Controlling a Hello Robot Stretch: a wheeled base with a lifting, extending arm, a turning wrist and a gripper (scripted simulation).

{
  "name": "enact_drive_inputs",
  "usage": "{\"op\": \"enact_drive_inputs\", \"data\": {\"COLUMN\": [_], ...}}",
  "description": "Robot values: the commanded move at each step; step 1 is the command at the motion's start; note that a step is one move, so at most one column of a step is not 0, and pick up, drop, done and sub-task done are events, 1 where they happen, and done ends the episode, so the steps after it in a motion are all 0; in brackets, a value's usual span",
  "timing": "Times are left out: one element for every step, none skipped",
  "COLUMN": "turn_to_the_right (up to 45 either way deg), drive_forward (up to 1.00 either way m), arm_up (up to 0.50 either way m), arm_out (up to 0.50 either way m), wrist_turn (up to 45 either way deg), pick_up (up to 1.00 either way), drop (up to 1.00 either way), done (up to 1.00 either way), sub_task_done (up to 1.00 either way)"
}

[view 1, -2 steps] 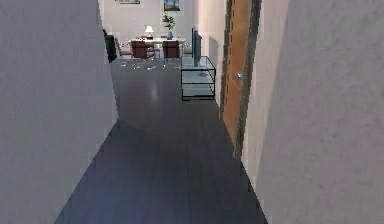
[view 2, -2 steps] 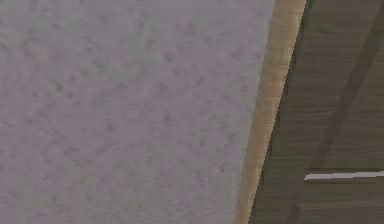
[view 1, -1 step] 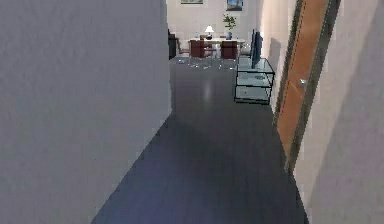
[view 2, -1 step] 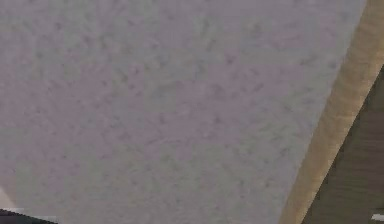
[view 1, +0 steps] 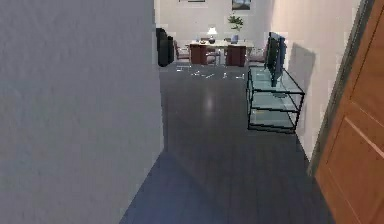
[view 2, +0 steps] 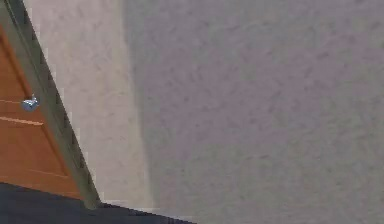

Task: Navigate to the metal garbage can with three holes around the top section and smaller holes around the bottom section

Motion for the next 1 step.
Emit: {"op": "enact_drive_inputs", "data": {"turn_to_the_right": [0.0], "drive_forward": [1.00], "arm_up": [0.00], "arm_out": [0.00], "wrist_turn": [0.0], "pick_up": [0.00], "drop": [0.00], "done": [0.00], "sub_task_done": [0.00]}}
